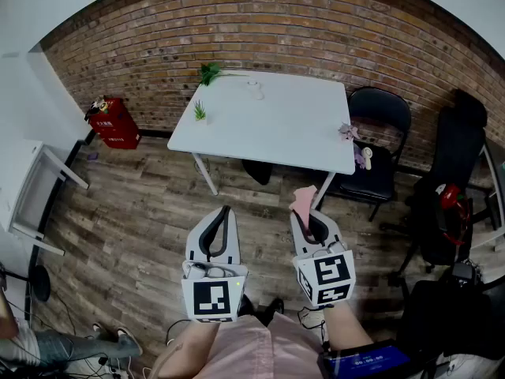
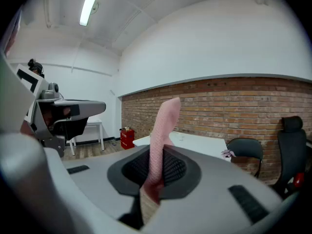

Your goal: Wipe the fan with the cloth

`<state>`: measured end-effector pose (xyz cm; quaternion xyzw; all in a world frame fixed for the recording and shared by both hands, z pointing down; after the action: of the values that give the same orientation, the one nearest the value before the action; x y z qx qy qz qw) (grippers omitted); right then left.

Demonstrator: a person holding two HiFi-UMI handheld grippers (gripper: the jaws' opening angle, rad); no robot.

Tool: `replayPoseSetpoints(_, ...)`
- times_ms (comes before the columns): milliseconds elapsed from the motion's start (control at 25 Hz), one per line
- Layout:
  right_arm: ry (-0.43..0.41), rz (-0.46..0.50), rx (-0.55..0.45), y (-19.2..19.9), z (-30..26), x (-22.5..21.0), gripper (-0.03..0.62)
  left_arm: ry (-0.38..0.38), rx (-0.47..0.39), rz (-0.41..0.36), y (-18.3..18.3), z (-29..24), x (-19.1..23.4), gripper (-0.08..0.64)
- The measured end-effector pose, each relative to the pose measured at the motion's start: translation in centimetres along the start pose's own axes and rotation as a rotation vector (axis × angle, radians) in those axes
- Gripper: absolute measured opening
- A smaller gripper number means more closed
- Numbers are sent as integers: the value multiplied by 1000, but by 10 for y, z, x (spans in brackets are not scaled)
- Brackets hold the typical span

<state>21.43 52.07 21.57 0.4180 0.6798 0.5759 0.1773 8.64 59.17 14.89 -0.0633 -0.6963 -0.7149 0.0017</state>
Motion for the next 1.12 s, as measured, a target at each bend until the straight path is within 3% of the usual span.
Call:
replayPoseSetpoints(640,-23,-31,-20,17,12,-11,40,-33,19,9,16,8,-19,12)
replayPoseSetpoints(1120,-42,-52,38,29,-72,-16,40,-44,72,34,46,-54,41,12)
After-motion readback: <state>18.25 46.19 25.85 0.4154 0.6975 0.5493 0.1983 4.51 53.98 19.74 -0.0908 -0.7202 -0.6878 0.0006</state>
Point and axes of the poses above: the fingertips, and each gripper's own axes: z backward along the fingers, x to its left, y out of its underside, the point moved 2 cm from there along z, backward along the fingers, and after that the axes turned 12 degrees about z, right-handed, at the moved point
